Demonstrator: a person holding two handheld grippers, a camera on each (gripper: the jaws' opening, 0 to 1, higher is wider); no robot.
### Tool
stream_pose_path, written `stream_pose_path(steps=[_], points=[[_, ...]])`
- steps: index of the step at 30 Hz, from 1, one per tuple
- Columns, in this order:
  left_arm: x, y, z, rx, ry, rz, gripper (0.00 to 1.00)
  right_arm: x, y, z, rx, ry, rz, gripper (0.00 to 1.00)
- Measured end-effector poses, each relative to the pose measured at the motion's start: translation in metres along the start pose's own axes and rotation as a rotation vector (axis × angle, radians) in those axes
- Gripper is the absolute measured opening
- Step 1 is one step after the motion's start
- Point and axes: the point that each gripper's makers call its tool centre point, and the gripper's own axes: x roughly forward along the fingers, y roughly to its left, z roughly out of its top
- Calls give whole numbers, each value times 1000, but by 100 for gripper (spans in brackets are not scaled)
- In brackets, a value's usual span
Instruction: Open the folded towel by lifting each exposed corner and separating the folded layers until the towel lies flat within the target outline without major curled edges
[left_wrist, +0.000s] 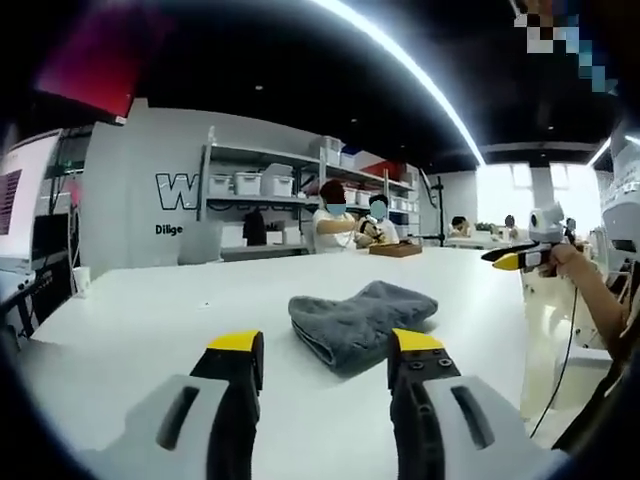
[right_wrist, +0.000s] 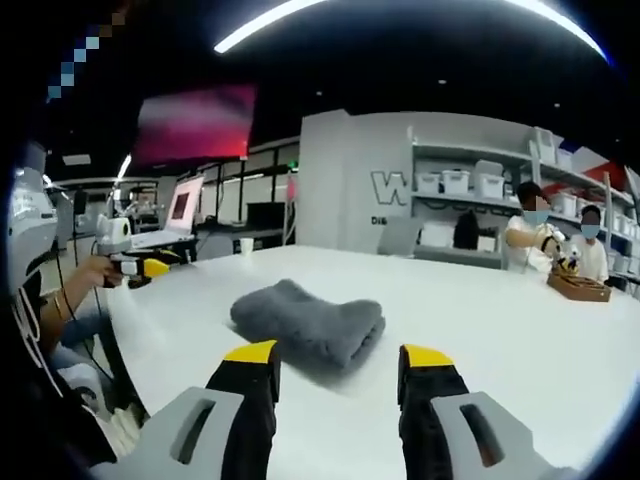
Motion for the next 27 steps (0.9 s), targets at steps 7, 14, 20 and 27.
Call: stream_pose_path(steps=[7, 14, 20, 27], points=[[14, 4, -7, 44, 29, 13, 49, 12, -1, -8, -57, 58, -16, 42], [14, 14, 10, 39, -3, 6, 49, 20, 4, 1, -30, 2, 26, 37], [13, 28, 21, -40, -62, 23, 49, 30, 4, 13, -63, -31, 44, 37], [21, 29, 27, -91, -94, -15, 48, 43, 12, 25, -113, -23, 100, 36]])
